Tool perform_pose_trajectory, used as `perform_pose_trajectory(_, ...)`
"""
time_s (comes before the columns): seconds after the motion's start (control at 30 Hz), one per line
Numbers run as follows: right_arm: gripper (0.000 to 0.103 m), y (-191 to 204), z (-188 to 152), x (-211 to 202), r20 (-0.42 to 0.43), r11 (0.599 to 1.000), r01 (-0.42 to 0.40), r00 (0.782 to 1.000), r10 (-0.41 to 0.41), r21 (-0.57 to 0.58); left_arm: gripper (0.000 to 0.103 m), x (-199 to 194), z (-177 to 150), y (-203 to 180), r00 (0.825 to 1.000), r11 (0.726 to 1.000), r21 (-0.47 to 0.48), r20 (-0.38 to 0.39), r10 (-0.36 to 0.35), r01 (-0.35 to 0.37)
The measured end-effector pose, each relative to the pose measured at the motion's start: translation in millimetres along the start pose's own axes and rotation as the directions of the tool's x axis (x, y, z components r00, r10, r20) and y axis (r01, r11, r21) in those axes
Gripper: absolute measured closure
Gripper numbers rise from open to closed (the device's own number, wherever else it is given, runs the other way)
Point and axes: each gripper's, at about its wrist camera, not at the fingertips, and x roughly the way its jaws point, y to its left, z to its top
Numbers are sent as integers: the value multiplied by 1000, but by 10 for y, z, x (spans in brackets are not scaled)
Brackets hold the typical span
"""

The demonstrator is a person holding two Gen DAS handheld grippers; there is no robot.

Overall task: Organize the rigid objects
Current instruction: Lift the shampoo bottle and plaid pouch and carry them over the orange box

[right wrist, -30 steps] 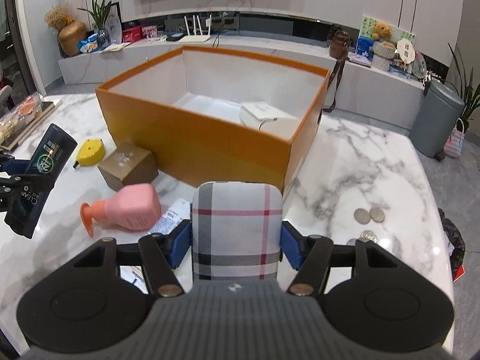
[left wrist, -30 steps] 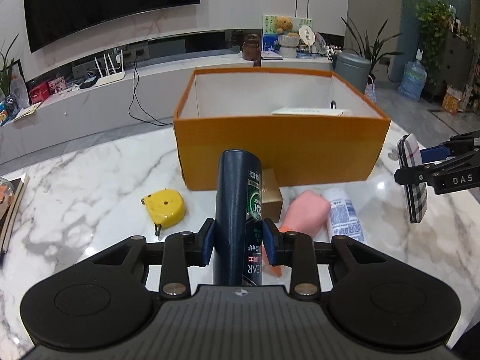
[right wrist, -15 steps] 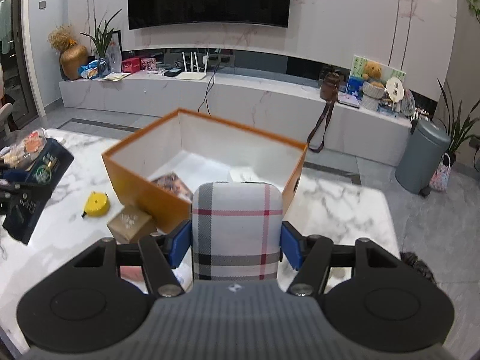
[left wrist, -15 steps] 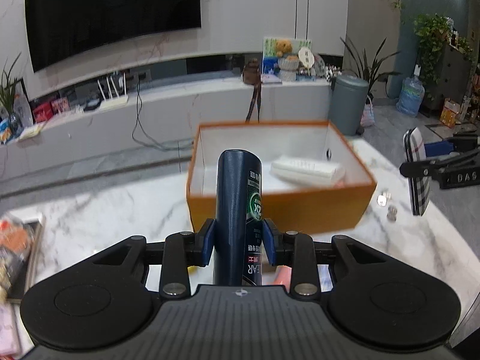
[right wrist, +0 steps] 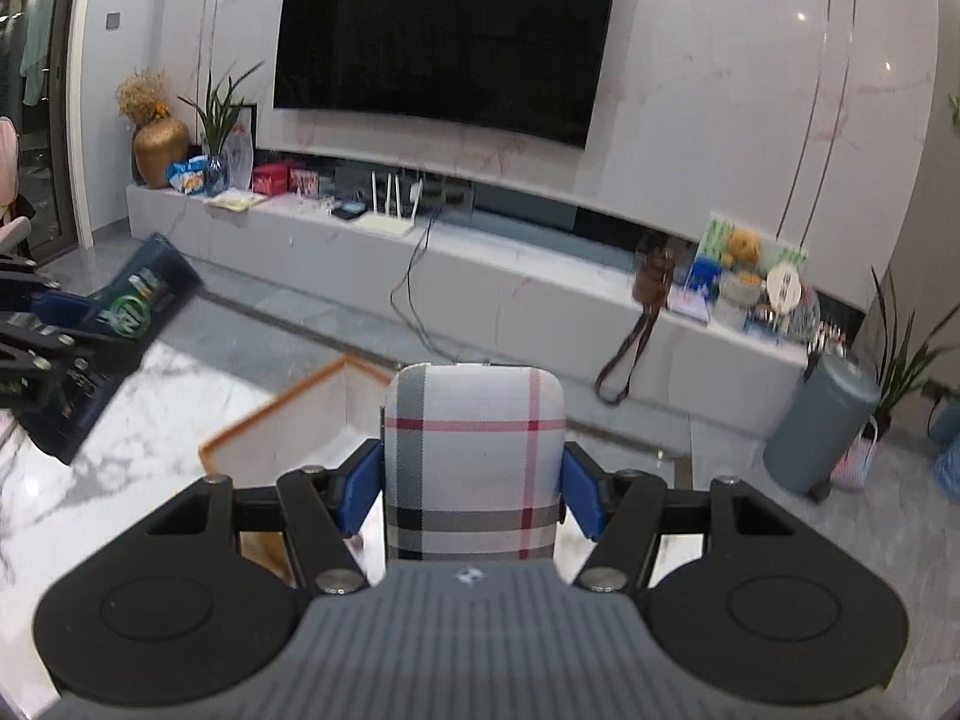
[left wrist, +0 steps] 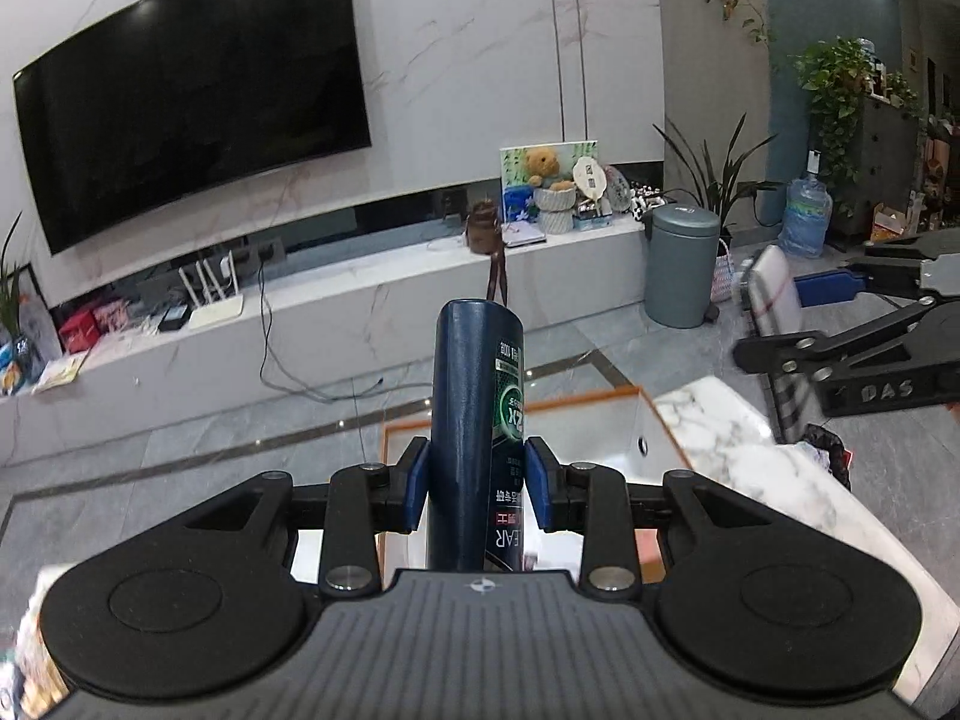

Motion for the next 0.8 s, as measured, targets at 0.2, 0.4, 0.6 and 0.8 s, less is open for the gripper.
perform_pose_trajectory(0.2,40,102,272,196,3,999,-9,1000,9,-42,65,285,152,-94,1000,999,32,-22,4,-3)
perform_pose_trajectory(0.4,40,177,286,551,-43,999,-37,998,36,-34,65,653,52,-22,996,1000,-8,-93,-9,8)
perform_pose_trajectory(0.6,40,239,130,1021,-130,998,-66,989,65,-2,65,1060,-134,111,985,999,-37,-173,-12,5)
perform_pose_trajectory(0.8,40,313,-84,1510,-203,997,-76,976,74,-2,66,1427,-295,209,970,999,-49,-242,-12,0)
